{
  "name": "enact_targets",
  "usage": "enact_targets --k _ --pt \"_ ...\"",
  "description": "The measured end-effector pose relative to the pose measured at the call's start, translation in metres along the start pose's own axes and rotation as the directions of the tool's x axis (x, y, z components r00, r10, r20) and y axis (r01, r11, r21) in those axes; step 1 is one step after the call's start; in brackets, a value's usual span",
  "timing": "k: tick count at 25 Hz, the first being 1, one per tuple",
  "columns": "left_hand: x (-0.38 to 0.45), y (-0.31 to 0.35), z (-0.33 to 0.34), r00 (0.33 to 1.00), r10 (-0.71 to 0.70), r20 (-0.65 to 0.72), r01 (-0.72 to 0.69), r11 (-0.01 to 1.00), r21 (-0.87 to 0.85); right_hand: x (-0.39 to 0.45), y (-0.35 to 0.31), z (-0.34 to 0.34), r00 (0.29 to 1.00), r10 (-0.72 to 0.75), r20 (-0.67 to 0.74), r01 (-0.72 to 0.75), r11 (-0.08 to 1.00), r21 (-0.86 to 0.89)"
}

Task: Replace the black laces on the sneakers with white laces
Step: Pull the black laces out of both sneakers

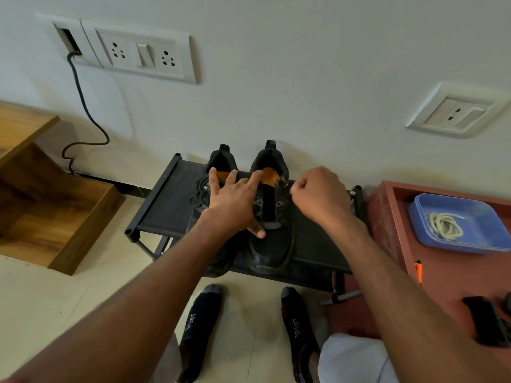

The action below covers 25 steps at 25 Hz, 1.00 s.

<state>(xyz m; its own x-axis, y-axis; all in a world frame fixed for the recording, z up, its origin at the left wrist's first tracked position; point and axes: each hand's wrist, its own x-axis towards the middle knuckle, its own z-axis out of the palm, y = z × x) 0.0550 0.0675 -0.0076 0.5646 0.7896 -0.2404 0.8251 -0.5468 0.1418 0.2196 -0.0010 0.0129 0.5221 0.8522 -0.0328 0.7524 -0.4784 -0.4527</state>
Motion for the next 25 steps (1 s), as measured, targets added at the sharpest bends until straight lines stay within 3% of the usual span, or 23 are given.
enact_targets --k 3,5,7,9,11,13,14,17,19,21,23,25 --pt "0.002 0.000 0.000 1.000 0.010 0.011 -0.010 1.000 0.010 -0.007 -0.005 0.001 0.987 -0.162 0.009 0.162 0.987 0.001" --pt "0.002 0.000 0.001 1.000 0.012 0.001 -0.012 1.000 0.019 -0.018 -0.017 0.014 0.952 -0.260 0.162 0.279 0.953 -0.114" --pt "0.002 0.000 0.002 1.000 0.012 0.001 -0.012 1.000 0.012 -0.021 -0.019 0.032 0.925 -0.267 0.271 0.324 0.926 -0.192" --pt "0.002 0.001 0.002 1.000 0.008 0.004 -0.008 1.000 -0.002 -0.018 -0.019 0.032 0.962 -0.216 0.168 0.239 0.962 -0.130" --pt "0.001 -0.001 0.001 1.000 0.002 -0.001 -0.002 1.000 -0.010 -0.013 -0.022 0.014 0.992 -0.074 -0.106 0.080 0.995 0.052" --pt "0.001 -0.001 -0.001 1.000 0.011 0.005 -0.011 1.000 -0.016 -0.009 -0.018 -0.003 0.947 0.011 -0.322 0.042 0.986 0.159" --pt "0.001 0.000 -0.001 1.000 0.017 0.011 -0.017 1.000 -0.016 -0.008 -0.015 -0.006 0.939 -0.033 -0.342 0.077 0.990 0.118" --pt "0.002 -0.001 0.000 1.000 0.010 0.013 -0.010 1.000 -0.008 -0.016 -0.018 0.009 0.961 -0.273 -0.044 0.269 0.959 -0.085" --pt "0.003 0.000 0.001 1.000 0.007 0.017 -0.007 1.000 -0.010 -0.022 -0.019 0.027 0.946 -0.295 0.138 0.319 0.925 -0.205" --pt "0.003 0.000 0.002 1.000 0.005 0.016 -0.004 1.000 -0.016 -0.020 -0.018 0.037 0.948 -0.261 0.185 0.301 0.923 -0.239" --pt "0.002 -0.002 0.002 1.000 0.003 0.015 -0.003 1.000 -0.020 -0.016 -0.019 0.031 0.979 -0.197 0.049 0.200 0.978 -0.055" --pt "0.002 -0.003 0.000 1.000 0.012 0.015 -0.011 1.000 -0.022 -0.010 -0.022 0.012 0.965 -0.002 -0.261 0.075 0.960 0.270"
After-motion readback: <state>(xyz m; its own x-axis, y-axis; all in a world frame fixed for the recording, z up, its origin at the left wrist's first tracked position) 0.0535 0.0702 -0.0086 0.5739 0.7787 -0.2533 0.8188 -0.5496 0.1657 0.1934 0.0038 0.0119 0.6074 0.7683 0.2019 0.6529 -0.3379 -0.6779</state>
